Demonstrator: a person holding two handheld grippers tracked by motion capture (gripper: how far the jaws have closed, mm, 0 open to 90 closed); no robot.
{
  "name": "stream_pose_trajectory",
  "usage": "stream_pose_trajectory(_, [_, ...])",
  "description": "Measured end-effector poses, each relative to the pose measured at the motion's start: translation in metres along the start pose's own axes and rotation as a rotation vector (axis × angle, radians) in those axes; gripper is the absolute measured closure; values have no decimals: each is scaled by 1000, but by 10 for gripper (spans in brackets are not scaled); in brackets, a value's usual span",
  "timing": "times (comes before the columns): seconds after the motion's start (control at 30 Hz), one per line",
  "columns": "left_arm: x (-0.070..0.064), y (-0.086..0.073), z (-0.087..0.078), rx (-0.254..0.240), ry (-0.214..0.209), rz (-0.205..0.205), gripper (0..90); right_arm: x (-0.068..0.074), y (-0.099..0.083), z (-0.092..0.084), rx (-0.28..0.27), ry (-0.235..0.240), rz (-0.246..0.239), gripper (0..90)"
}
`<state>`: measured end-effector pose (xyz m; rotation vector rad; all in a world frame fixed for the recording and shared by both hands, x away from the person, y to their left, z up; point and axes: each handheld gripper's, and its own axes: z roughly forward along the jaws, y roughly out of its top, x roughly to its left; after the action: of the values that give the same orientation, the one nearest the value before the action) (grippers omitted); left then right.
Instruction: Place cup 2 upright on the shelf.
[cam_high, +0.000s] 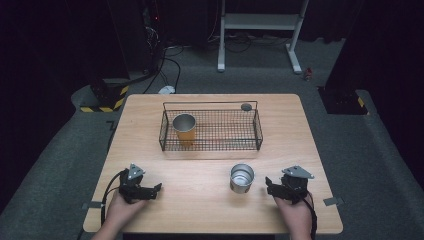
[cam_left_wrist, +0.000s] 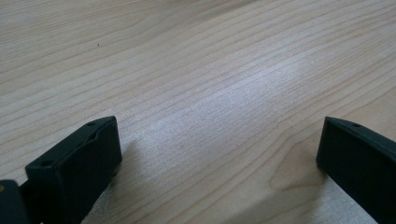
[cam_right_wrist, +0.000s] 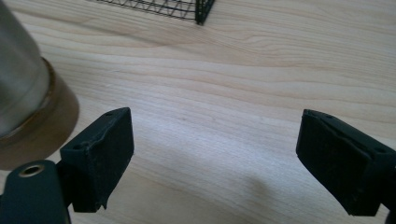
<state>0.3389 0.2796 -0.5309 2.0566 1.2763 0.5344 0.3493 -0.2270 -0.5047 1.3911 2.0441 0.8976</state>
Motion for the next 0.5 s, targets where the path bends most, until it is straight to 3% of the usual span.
stream_pose_trajectory(0.5, [1, 0, 0, -2, -18, 12, 8, 20, 1, -18, -54, 79, -50, 119])
